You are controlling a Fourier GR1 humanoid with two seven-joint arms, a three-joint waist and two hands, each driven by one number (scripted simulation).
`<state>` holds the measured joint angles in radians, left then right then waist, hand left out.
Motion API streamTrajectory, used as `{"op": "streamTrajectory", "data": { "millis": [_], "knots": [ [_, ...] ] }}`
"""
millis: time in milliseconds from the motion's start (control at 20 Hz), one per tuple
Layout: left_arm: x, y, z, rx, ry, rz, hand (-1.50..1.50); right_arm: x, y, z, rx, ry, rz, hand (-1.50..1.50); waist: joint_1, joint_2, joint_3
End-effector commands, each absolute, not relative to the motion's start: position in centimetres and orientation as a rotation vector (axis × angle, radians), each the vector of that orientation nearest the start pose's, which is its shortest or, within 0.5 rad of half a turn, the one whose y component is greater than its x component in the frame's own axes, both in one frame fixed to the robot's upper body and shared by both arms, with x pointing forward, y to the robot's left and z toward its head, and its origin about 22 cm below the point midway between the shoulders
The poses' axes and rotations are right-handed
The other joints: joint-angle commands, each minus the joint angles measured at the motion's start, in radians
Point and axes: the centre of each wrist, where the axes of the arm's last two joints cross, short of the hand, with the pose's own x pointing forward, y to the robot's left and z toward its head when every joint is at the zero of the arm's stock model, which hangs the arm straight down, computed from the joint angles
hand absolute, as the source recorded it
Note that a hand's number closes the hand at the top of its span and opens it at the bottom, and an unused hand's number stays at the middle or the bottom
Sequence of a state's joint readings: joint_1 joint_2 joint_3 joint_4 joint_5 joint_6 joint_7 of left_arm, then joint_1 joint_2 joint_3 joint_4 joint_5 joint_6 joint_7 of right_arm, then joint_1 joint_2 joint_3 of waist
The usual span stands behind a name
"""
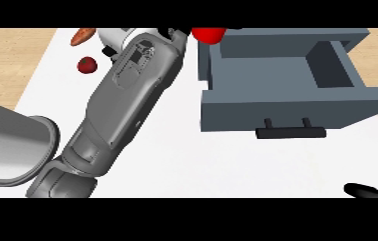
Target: Pick up the can, place it into the drawer and close the drawer
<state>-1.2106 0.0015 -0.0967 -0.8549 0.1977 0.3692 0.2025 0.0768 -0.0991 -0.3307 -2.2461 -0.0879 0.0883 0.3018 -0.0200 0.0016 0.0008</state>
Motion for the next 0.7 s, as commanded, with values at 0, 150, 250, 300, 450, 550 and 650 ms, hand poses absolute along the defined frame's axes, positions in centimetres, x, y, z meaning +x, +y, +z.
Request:
{"op": "streamTrajectory", "data": {
  "millis": [0,150,250,300,450,550,650],
  "knots": [
    [41.5,1.0,23.1,-0.122,-1.709,-0.172,1.50,17.4,-30.4,16.0,-0.282,-1.882,-0.044,-1.50,-0.014,0.003,0.000],
    [42.4,0.6,24.5,-0.117,-1.695,-0.191,1.50,18.2,-30.1,16.0,-0.280,-1.882,-0.054,-1.50,-0.012,0.006,0.000],
    [41.5,-0.6,25.2,-0.112,-1.690,-0.210,1.50,17.6,-29.9,16.7,-0.269,-1.904,-0.069,-1.50,-0.010,0.001,0.000],
    [42.7,-0.2,25.2,-0.090,-1.673,-0.216,1.50,17.8,-30.9,16.1,-0.284,-1.901,-0.046,-1.50,-0.024,0.008,0.001],
    [42.9,-0.8,24.6,-0.054,-1.679,-0.209,1.50,17.9,-30.1,17.2,-0.256,-1.900,-0.053,-1.50,-0.038,0.011,0.001],
    [42.7,-1.4,24.9,-0.035,-1.671,-0.240,1.50,17.9,-29.7,15.5,-0.272,-1.907,-0.048,-1.50,-0.033,0.009,0.001],
    [42.8,-1.9,26.3,-0.029,-1.673,-0.219,1.50,18.5,-29.8,16.6,-0.246,-1.905,-0.020,-1.50,-0.049,0.014,0.002]
  ]
}}
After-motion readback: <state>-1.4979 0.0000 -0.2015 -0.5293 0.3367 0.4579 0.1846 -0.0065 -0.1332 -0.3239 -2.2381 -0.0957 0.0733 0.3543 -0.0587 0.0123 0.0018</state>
